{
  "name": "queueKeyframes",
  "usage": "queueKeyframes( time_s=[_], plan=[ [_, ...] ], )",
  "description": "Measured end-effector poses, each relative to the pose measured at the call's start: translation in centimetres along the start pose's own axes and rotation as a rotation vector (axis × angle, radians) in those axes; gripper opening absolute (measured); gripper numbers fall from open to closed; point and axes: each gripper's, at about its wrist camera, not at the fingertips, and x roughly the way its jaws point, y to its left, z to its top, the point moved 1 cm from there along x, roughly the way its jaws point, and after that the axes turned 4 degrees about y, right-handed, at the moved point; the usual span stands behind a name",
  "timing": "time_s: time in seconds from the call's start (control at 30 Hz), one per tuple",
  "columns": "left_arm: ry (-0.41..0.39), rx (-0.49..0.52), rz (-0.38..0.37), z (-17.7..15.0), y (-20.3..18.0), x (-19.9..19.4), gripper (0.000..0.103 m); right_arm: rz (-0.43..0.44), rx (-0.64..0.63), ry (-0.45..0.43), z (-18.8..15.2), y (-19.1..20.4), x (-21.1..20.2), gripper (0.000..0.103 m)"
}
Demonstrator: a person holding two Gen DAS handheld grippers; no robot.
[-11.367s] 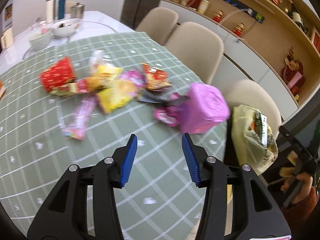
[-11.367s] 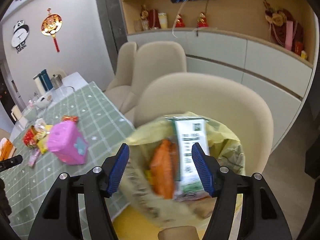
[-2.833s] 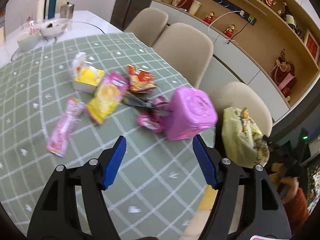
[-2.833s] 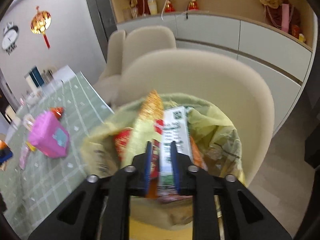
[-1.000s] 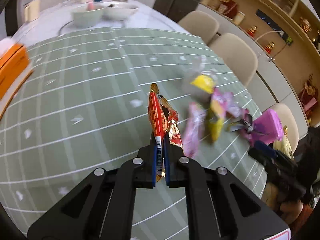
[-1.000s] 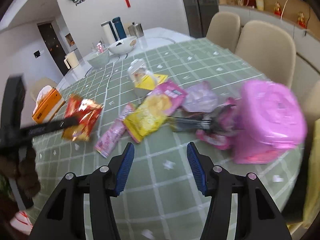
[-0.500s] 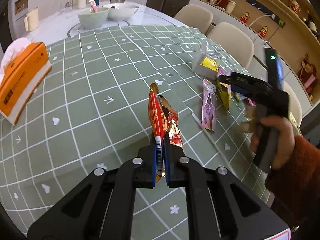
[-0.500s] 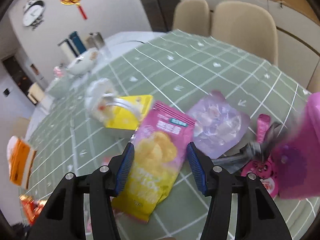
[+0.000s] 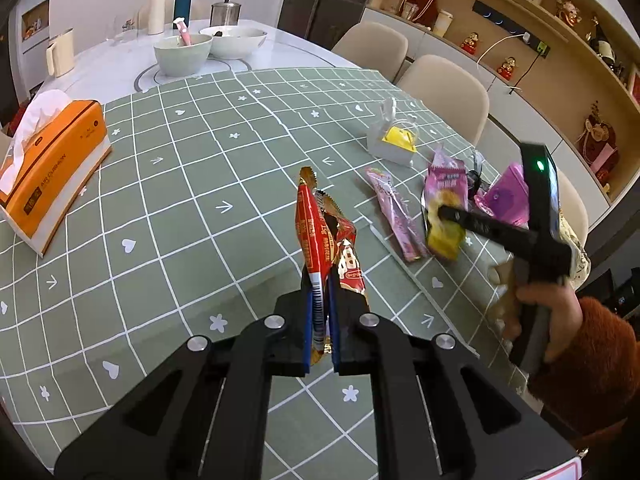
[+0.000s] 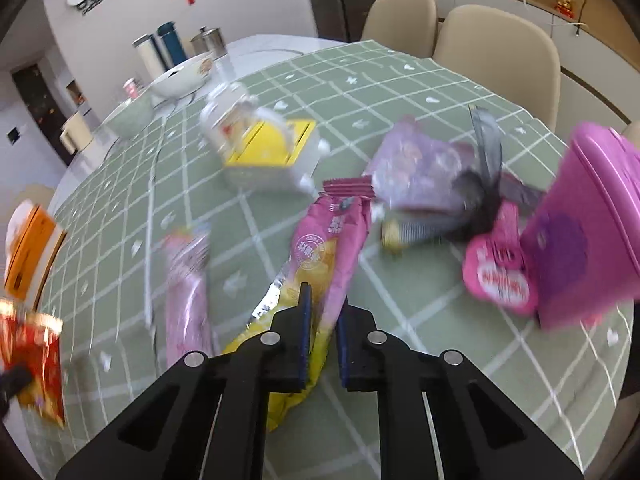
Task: Collect trash
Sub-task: 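Grasp the red snack packet with the left tool while the right tool grasps the pink-yellow packet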
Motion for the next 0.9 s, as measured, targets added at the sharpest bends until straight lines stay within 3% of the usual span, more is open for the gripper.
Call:
queueKeyframes(
  time_s=[0.23,0.27,0.33,0.43,0.53,0.67,0.8,0.83,0.87,0.9],
  plan=[
    [0.016,-0.034,-0.021,-0.2,0.6,0.5,0.006,0.063,-0.011,-0.082,-1.5,0.0,-4.1,0.015],
    [0.02,-0.044,-0.023,-0.3,0.8,0.6,0.006,0.064,-0.019,-0.092,-1.5,0.2,-4.4,0.03],
    [0.028,-0.061,-0.025,-0.5,1.1,0.9,0.006,0.099,-0.047,-0.11,-1.4,1.0,-4.7,0.044],
    [0.038,-0.073,-0.026,-0.6,1.4,1.1,0.006,0.021,-0.081,-0.085,-0.9,2.0,-3.6,0.044],
    [0.038,-0.075,-0.018,-0.7,1.7,1.1,0.006,-0.003,0.009,-0.072,-0.5,0.9,-2.5,0.044],
    [0.045,-0.082,-0.011,-1.0,2.2,1.0,0.006,-0.061,0.031,-0.039,-0.5,-0.4,-1.1,0.044],
    [0.052,-0.089,-0.009,-1.3,2.5,1.0,0.006,-0.032,0.018,-0.015,-0.6,-0.7,-0.3,0.044],
    [0.053,-0.09,-0.008,-1.3,2.5,1.1,0.006,-0.008,-0.008,-0.004,-0.6,-0.4,-0.2,0.039],
    [0.055,-0.091,-0.008,-1.4,2.4,1.1,0.006,0.004,-0.038,0.004,-0.7,0.0,-0.2,0.019],
    [0.055,-0.091,-0.009,-1.3,2.2,1.1,0.006,0.005,-0.071,0.011,-0.8,0.5,-0.4,0.015]
  ],
)
